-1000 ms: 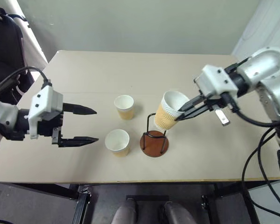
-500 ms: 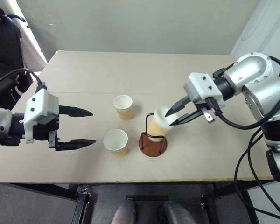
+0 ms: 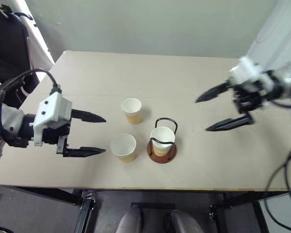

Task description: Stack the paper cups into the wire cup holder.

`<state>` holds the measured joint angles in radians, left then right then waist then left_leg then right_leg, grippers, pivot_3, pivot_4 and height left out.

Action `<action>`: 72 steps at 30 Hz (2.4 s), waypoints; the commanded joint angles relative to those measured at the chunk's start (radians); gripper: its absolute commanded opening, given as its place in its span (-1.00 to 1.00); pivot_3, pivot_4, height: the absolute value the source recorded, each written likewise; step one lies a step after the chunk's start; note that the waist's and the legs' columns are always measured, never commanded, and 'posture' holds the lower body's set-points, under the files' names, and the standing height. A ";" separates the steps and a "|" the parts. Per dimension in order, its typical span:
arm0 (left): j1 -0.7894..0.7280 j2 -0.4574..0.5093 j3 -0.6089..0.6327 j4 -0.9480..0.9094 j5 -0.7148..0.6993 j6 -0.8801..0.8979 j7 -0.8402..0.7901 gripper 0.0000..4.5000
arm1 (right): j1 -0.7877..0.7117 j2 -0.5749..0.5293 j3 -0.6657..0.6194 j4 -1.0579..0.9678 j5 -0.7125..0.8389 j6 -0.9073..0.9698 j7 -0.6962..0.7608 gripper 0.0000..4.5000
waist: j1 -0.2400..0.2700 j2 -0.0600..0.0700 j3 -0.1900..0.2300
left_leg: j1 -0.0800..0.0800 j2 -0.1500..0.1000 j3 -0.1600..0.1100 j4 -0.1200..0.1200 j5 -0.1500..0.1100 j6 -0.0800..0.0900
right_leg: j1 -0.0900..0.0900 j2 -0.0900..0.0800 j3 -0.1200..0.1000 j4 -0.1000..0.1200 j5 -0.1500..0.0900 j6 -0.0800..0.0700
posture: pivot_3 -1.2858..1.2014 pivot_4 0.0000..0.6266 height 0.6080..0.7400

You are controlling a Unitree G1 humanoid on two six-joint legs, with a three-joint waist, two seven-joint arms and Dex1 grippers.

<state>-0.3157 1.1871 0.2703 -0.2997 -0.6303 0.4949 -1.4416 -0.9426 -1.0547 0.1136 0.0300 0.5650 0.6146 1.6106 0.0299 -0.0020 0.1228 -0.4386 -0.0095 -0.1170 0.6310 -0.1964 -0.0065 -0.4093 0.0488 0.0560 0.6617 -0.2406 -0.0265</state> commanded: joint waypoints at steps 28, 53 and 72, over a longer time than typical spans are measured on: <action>-0.201 -0.076 -0.445 0.105 0.369 -0.267 -0.119 -0.99 | 0.452 -0.159 -0.580 -0.184 0.275 0.182 -0.198 1.00 | -0.024 0.003 0.001 | 0.003 0.007 0.008 0.008 -0.004 0.006 | 0.004 0.005 0.005 0.001 -0.002 0.005 | 0.03 -0.52 1.00; -0.607 -0.138 -0.378 0.285 0.210 -0.174 -0.172 -0.99 | 0.428 -0.176 -0.529 -0.136 0.228 0.107 -0.212 1.00 | -0.016 0.003 0.001 | 0.002 0.007 0.008 0.013 -0.005 0.008 | 0.005 0.005 0.005 0.001 -0.001 0.007 | 0.03 -0.52 1.00; -0.958 -0.316 -0.750 0.430 0.023 -0.384 -0.173 -0.99 | 0.513 -0.178 -0.626 -0.253 0.282 0.174 -0.273 1.00 | -0.011 0.003 0.001 | 0.000 0.005 0.011 0.018 -0.008 0.013 | 0.007 0.004 0.009 -0.001 -0.001 0.016 | 0.03 -0.52 1.00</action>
<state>-1.2425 0.8670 -0.4634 0.1437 -0.5768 0.1485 -1.5815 -0.4274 -1.2099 -0.4544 -0.1971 0.8236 0.7817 1.3489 0.0187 0.0014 0.1242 -0.4386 -0.0048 -0.1057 0.6490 -0.2048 0.0065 -0.4023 0.0531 0.0654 0.6612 -0.2424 -0.0097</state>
